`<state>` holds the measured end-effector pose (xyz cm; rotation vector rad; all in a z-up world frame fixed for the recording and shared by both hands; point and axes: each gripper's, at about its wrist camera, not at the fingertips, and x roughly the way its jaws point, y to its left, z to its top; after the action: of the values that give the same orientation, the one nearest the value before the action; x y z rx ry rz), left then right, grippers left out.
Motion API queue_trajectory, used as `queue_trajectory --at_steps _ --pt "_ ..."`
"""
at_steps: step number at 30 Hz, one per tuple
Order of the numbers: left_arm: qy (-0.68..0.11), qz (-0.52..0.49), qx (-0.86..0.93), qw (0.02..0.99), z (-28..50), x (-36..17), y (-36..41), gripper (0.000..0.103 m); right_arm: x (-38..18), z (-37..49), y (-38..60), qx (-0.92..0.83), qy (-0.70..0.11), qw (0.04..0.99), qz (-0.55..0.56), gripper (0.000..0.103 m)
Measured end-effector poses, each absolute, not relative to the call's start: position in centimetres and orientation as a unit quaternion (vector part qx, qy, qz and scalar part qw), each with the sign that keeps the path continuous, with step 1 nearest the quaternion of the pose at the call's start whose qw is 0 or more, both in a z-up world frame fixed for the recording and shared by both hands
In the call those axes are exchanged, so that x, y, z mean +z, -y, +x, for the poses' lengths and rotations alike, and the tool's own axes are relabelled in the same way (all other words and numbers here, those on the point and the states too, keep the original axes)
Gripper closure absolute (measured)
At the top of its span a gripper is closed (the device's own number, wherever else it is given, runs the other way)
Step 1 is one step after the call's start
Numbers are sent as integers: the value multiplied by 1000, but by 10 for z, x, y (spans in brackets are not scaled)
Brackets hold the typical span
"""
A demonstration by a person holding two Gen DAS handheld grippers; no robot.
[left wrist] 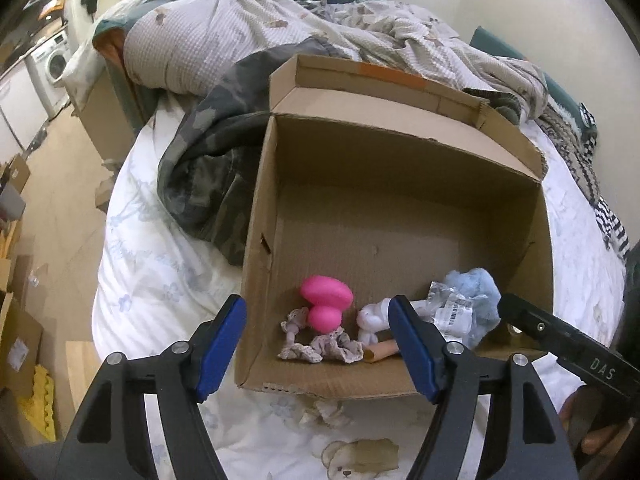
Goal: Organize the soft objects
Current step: 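Carry the pink plush and plastic packet into the box and open both tools, then withdraw both tools from the box toward the remaining items on the duvet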
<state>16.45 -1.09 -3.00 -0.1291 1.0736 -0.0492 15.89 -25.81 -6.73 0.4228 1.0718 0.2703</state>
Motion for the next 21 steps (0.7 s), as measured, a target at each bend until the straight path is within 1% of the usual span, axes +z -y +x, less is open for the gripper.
queue_trajectory --at_steps 15,21 --pt "-503 -60 -19 862 147 -18 -1 32 -59 147 258 121 -504 835 185 25" --pt "-503 -63 -11 862 137 -17 -6 32 -60 130 261 127 -516 821 210 25"
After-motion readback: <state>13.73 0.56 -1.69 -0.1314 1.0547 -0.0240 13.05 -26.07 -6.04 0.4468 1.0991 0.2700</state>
